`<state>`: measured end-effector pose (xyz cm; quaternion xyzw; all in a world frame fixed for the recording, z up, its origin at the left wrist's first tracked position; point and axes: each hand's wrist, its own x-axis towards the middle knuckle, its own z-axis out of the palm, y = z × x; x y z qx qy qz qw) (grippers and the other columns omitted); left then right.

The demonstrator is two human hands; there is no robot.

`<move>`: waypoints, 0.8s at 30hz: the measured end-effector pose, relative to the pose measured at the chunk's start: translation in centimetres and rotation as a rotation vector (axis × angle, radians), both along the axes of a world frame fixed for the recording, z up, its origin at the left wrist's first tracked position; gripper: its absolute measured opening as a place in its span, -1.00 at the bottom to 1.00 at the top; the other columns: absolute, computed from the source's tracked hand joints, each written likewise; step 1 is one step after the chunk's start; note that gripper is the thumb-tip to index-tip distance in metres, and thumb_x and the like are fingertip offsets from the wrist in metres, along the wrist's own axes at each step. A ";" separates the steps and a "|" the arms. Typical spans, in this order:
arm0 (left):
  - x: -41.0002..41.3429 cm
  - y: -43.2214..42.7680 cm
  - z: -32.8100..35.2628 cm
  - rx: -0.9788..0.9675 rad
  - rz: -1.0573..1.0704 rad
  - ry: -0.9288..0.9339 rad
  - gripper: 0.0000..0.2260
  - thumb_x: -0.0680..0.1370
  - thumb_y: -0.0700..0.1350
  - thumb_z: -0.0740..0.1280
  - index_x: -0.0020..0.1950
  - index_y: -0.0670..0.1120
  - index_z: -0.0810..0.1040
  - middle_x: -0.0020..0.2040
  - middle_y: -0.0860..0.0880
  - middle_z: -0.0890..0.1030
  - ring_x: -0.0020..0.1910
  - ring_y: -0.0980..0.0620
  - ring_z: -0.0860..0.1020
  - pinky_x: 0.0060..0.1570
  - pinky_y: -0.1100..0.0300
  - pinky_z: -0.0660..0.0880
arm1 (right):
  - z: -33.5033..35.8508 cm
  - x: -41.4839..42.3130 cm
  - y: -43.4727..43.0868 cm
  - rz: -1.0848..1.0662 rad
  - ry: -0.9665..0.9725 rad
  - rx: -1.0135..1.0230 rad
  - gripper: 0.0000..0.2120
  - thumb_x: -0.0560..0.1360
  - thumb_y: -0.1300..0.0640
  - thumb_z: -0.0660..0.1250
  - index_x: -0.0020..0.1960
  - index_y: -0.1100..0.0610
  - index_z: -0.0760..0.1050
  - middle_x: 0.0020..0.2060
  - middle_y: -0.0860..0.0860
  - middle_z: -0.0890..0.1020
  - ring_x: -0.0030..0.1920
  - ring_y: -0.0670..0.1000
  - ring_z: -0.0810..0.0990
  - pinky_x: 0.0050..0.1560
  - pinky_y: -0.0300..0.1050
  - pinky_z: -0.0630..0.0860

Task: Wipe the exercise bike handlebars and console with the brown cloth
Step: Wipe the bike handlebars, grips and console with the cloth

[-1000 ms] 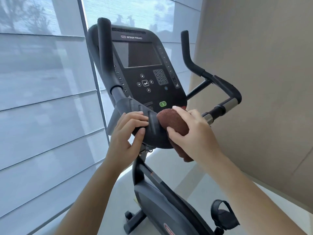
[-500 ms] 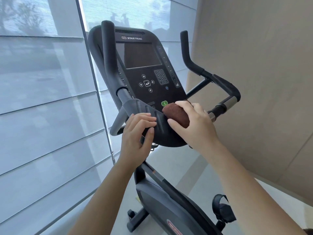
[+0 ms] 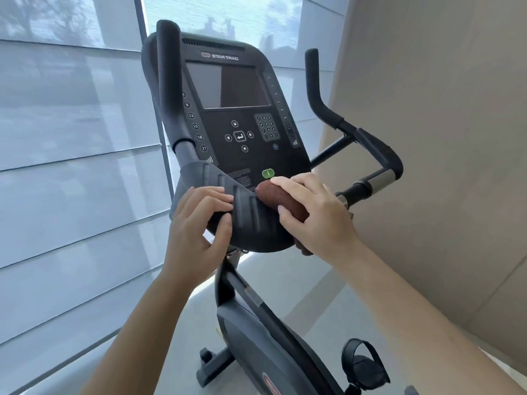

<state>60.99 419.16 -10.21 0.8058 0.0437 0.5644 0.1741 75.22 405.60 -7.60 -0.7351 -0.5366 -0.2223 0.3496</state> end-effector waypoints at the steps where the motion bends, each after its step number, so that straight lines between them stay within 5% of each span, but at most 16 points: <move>1: 0.0 -0.3 0.1 0.039 0.046 0.033 -0.81 0.46 -0.19 0.19 -0.18 -0.25 0.55 -0.10 -0.06 0.57 0.04 0.00 0.50 0.06 -0.01 0.44 | -0.2 1.1 -0.6 -0.019 -0.010 -0.015 -0.62 0.42 0.09 0.27 0.23 0.00 0.49 0.05 0.02 0.55 -0.09 0.12 0.50 -0.09 -0.06 0.49; 6: 2.5 -4.0 -0.6 0.254 0.156 0.195 -0.82 0.47 -0.09 0.26 -0.14 -0.15 0.61 -0.05 -0.04 0.63 0.08 -0.02 0.52 0.22 0.04 0.32 | -0.2 9.1 -4.3 -0.180 0.044 -0.115 -0.63 0.45 0.19 0.32 0.25 0.04 0.49 0.11 0.08 0.53 -0.01 0.15 0.47 0.00 -0.02 0.47; 14: 4.8 -5.6 -0.4 0.234 0.404 0.102 -0.87 0.44 -0.10 0.30 -0.19 -0.10 0.63 -0.11 0.04 0.65 -0.10 0.06 0.55 -0.04 0.14 0.36 | 2.0 5.8 -1.0 0.241 0.014 -0.246 -0.64 0.42 0.04 0.27 0.22 -0.08 0.47 0.00 0.00 0.55 -0.04 0.12 0.50 -0.02 -0.04 0.46; 24: 7.0 -7.0 -0.7 0.207 0.548 0.023 -0.86 0.38 -0.16 0.30 -0.29 -0.16 0.62 -0.19 0.02 0.66 -0.15 0.04 0.60 -0.12 0.13 0.41 | 0.0 12.4 -1.6 0.158 -0.028 -0.076 -0.58 0.43 0.04 0.30 0.28 0.04 0.46 0.06 0.07 0.54 -0.06 0.14 0.45 -0.06 -0.04 0.40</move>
